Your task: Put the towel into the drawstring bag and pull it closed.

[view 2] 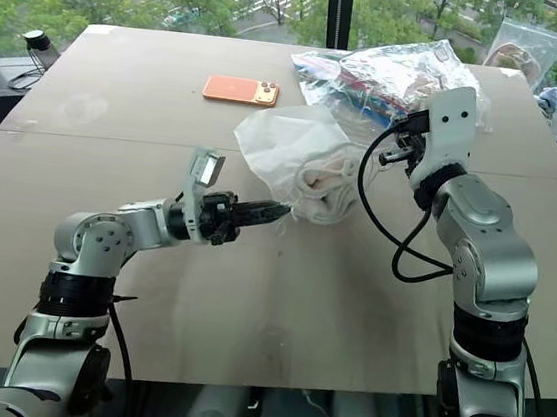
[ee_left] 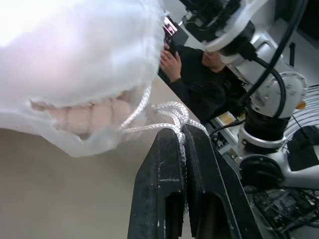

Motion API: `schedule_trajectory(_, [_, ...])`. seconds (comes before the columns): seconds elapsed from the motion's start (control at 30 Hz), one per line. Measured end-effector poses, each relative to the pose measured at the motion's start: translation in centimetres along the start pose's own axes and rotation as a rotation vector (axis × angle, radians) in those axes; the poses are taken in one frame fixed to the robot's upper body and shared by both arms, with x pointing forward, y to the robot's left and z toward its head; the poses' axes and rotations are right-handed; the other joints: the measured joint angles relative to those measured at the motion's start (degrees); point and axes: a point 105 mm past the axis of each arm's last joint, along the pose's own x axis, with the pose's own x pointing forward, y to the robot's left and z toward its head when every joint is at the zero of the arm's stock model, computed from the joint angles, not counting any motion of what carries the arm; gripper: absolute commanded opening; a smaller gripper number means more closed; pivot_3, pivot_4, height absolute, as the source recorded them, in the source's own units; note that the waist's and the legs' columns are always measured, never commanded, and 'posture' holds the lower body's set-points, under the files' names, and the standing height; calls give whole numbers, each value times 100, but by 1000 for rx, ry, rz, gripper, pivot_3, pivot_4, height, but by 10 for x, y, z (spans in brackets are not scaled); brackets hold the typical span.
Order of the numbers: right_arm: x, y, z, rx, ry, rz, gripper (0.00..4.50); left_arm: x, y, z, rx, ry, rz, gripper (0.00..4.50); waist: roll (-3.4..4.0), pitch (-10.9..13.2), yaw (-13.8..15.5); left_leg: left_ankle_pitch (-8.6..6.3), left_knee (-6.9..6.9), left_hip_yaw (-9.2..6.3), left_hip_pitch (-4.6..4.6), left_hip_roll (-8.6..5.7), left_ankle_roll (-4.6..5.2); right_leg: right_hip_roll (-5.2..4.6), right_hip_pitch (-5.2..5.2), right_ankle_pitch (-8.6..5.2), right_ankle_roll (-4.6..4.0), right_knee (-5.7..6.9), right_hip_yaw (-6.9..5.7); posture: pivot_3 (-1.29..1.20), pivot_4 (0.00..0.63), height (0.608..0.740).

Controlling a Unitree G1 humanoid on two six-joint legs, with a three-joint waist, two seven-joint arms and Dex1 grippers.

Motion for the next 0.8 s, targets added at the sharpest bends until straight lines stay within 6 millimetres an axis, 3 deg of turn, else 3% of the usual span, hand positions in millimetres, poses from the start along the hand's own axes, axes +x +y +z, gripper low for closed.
schedule_trajectory(0.13, [2,-7,-1,-8,2,-13,0,-5,8,-10,164,97,87,51,0,0,-4,0,-3,4,2,0,0,0,0,0,0,-2,3,0,150,740])
schedule_trajectory(0.23, [1,-12,-1,-17,-1,-25,0,-8,12,-26,199,148,101,51,3,1,1,0,-4,6,1,1,0,1,-2,0,-1,-3,5,0,150,740])
schedule_trajectory(0.3, [2,-14,-2,-17,1,-27,0,-10,14,-23,201,133,117,51,1,2,5,0,-3,4,0,1,0,1,-2,0,-1,-2,2,0,150,740])
schedule_trajectory(0.43, [3,-20,-2,-28,-7,-55,0,-28,15,10,228,21,181,51,2,2,-3,0,-2,4,0,1,0,0,-2,0,0,-2,3,0,150,740])
schedule_trajectory(0.53, [5,-27,2,-31,-17,-83,0,-34,18,19,244,-11,223,51,2,3,0,0,-2,5,-2,1,0,0,-3,0,0,-3,4,0,150,740])
schedule_trajectory(0.6, [6,-31,15,-30,-57,-93,0,-33,18,30,268,-47,248,51,1,3,10,0,-2,3,-2,1,0,0,-3,0,0,-1,2,0,150,740])
schedule_trajectory(0.77, [9,-28,69,-19,-221,-45,0,-32,0,109,455,-238,298,51,-1,4,21,0,-1,-1,-5,0,0,0,-1,0,0,-6,-3,0,150,740])
schedule_trajectory(0.8, [8,-28,74,-23,-234,-39,0,-32,-3,117,476,-257,298,51,0,4,18,0,-1,1,-4,0,0,-2,0,0,0,-5,-3,0,150,740])
